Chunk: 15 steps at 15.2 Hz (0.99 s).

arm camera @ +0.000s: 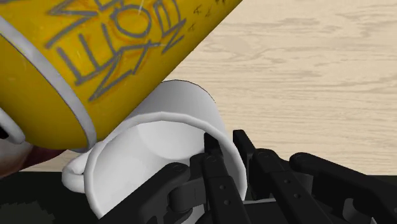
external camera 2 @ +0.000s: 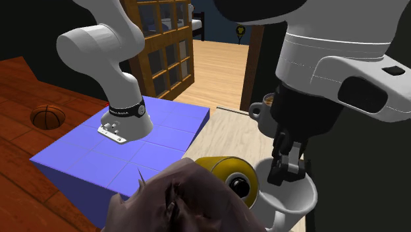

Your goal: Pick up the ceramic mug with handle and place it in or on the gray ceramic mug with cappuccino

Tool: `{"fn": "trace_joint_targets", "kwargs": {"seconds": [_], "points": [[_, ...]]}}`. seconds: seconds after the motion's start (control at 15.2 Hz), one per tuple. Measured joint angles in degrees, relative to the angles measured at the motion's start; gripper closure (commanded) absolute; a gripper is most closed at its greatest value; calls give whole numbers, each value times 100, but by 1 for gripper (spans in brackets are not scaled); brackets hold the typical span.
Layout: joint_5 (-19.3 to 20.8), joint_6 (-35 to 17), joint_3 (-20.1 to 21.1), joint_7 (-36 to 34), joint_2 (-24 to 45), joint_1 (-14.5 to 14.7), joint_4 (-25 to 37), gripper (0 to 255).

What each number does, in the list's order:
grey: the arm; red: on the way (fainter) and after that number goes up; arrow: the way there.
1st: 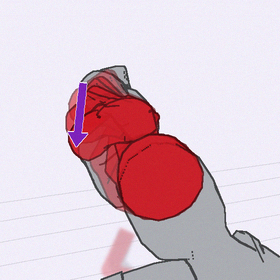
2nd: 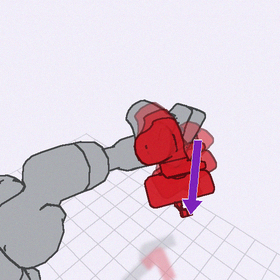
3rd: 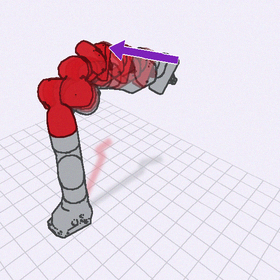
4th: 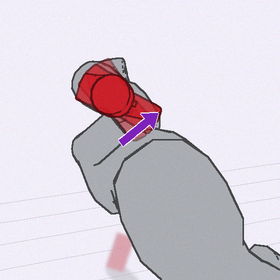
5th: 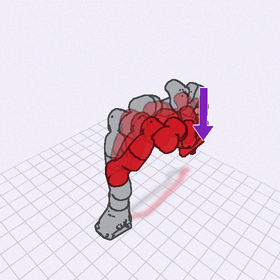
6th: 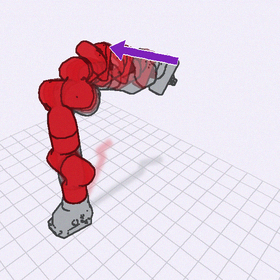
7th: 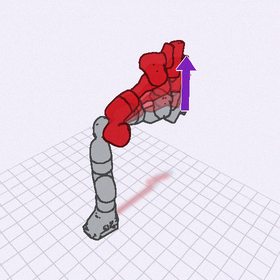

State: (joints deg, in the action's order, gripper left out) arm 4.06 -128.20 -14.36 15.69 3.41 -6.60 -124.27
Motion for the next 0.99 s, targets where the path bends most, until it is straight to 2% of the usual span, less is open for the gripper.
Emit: {"fn": "trace_joint_targets", "kwargs": {"seconds": [0.99], "points": [[84, 1139, 22, -19, -477, 29, 673, 255]]}}
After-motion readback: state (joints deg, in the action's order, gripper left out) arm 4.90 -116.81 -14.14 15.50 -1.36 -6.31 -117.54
